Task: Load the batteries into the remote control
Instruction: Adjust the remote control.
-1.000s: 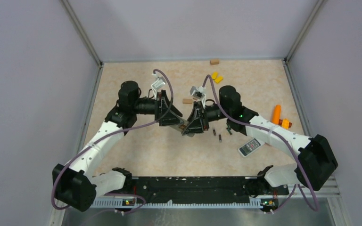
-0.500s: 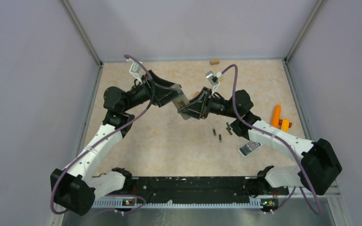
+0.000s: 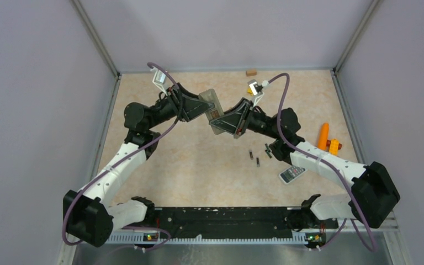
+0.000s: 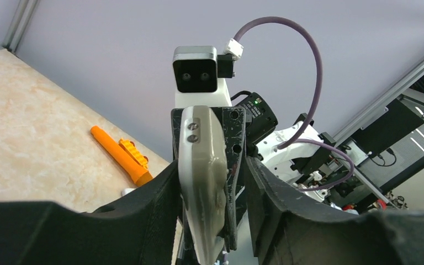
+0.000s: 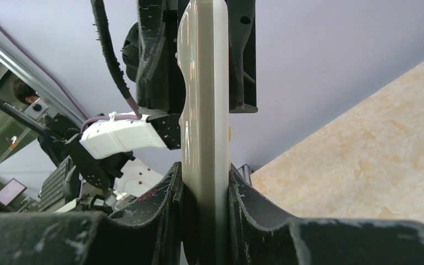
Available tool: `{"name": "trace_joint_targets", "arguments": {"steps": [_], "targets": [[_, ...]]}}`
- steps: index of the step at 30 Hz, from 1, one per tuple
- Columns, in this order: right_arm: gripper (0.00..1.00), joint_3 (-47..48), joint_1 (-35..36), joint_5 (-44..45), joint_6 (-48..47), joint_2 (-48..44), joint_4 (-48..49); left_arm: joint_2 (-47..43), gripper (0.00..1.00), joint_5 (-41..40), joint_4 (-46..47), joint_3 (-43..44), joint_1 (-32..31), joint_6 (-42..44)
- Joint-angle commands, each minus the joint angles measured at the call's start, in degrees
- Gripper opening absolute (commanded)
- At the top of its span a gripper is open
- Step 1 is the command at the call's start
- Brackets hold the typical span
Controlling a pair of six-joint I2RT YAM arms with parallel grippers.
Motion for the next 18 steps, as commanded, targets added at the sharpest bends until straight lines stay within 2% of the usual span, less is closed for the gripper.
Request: {"name": "trace_joint_targets", "arguments": {"steps": [1,4,7,9,13,18], "targets": [[0.00,0.32,-0.05,-0.77,2.36,0.42,6.67,-0.94,0.47,0.00,2.91,-0.13,0.09,-0.99],[0.00,0.44,-0.06,-1.36,1.88,0.68,5.57,-0.86,0.46,-0.15,2.52,0.08,0.10,-1.14],[0.00,0.35,-0.14,-1.70,1.24,0.60,4.74,-0.88,0.55,-0.69,2.19,0.20,0.18,-1.16],[0.00,0.35,-0.14,-1.81,1.05,0.49,4.43,-0.95,0.57,-1.15,1.80,0.20,0.38,-1.00],[0.00,0.22,-0.14,-1.81,0.91,0.35,4.15,-1.11,0.48,-1.90,1.68,-0.06,0.92,-1.07],[0.00,-0.03,-0.14,-3.04,1.12,0.79,3.96,-1.12,0.46,-2.77,1.50,-0.58,1.32,-1.51]]}}
